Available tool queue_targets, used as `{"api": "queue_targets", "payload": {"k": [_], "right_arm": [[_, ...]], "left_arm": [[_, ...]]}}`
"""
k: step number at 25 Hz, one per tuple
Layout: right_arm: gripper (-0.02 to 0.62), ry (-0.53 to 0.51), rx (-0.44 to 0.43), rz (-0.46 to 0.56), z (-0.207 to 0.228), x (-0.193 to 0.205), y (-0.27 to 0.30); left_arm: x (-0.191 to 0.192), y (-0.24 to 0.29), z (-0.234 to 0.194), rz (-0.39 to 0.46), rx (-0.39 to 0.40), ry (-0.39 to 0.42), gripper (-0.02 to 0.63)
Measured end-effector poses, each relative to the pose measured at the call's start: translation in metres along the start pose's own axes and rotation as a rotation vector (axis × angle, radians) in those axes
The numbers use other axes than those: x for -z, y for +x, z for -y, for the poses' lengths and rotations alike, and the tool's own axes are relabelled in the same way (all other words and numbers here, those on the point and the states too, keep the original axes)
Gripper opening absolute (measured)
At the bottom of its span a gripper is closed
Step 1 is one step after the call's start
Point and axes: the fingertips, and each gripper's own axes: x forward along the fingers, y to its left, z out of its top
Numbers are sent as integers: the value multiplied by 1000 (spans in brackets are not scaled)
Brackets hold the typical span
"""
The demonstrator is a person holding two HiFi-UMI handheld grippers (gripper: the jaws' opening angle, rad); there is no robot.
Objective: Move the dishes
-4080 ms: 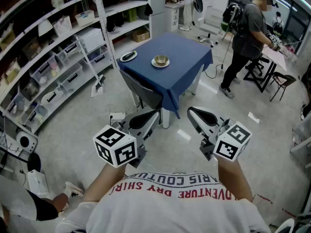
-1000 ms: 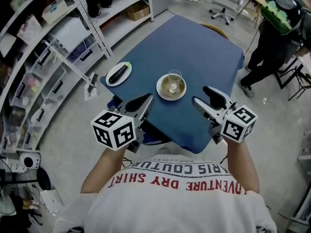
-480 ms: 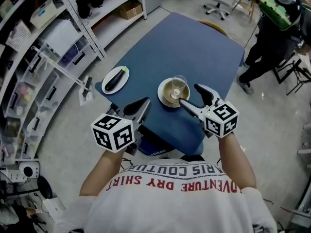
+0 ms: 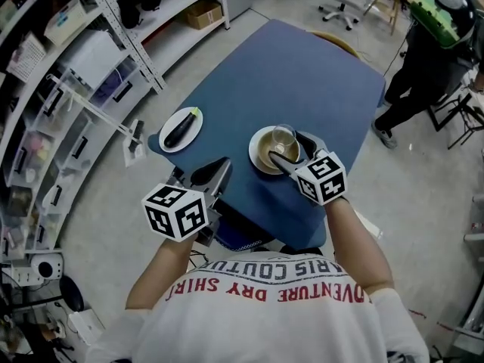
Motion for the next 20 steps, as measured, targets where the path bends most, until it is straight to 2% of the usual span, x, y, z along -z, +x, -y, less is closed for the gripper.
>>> {"api": "queue_targets", "payload": {"k": [6, 8, 20], "right_arm": [[325, -9, 18, -2, 4, 2, 10], [279, 7, 26, 8, 7, 1, 10], [278, 47, 28, 25, 10, 4, 14]], "left_arm": [[5, 3, -7, -12, -12, -7, 28], [6, 2, -10, -18, -16, -11, 28], [12, 9, -17, -32, -15, -1, 28]]}}
